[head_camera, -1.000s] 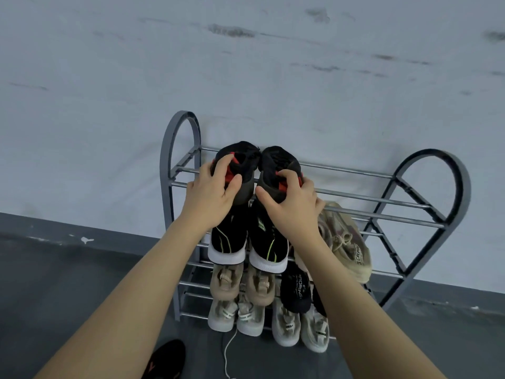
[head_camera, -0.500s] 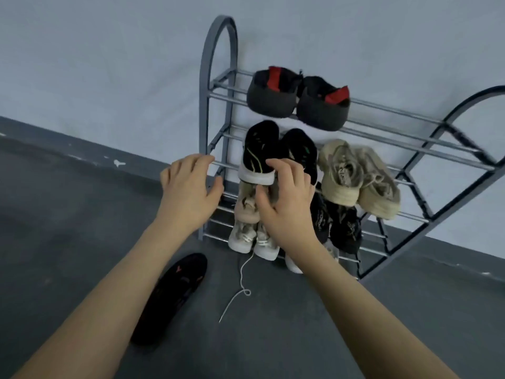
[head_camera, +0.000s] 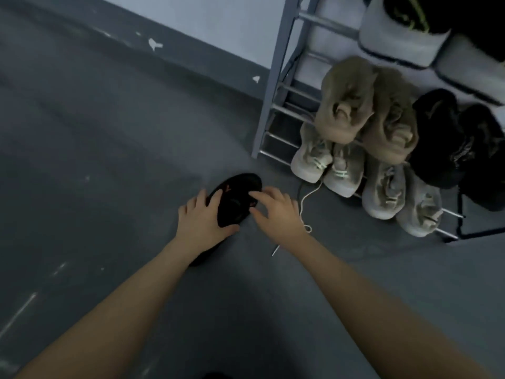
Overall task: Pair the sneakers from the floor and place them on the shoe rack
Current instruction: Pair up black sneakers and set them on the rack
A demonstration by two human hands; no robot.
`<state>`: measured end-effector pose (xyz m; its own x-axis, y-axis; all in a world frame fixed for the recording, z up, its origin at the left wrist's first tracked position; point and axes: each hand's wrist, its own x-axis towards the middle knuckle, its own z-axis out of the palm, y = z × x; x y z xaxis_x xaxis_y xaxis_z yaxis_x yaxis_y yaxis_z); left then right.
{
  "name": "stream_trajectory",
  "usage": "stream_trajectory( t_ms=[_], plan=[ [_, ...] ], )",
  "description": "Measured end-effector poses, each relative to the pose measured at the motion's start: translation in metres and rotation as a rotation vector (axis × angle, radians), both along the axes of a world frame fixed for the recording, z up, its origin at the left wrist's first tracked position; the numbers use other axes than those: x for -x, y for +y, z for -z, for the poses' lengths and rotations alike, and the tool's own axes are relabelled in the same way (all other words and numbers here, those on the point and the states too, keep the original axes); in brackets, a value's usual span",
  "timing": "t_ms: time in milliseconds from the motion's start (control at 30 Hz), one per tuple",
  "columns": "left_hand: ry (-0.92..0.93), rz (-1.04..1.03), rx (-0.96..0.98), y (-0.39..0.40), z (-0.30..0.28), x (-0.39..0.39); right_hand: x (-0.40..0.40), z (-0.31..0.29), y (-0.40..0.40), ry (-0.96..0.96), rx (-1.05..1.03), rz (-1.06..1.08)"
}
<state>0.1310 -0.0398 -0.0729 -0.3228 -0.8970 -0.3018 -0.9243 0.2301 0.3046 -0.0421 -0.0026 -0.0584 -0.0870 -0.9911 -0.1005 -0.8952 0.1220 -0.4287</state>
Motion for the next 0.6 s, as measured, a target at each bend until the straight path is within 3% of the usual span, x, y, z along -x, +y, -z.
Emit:
stream_trajectory(
  t_ms=[100,267,600],
  plan=[
    [-0.080,0.001,-0.060,0.003,0.030,-0.002,-0.006,0.039,-0.002,0.018,-0.062,-0.051],
    [0.049,-0.066,0.048,0.009,0.051,0.000,-0.006,0.076,0.000,0.113,0.025,-0.077],
    [0.307,-0.076,0.107,0.050,0.025,0.021,0.037,0.047,0.030,0.008,0.336,-0.139]
  ],
)
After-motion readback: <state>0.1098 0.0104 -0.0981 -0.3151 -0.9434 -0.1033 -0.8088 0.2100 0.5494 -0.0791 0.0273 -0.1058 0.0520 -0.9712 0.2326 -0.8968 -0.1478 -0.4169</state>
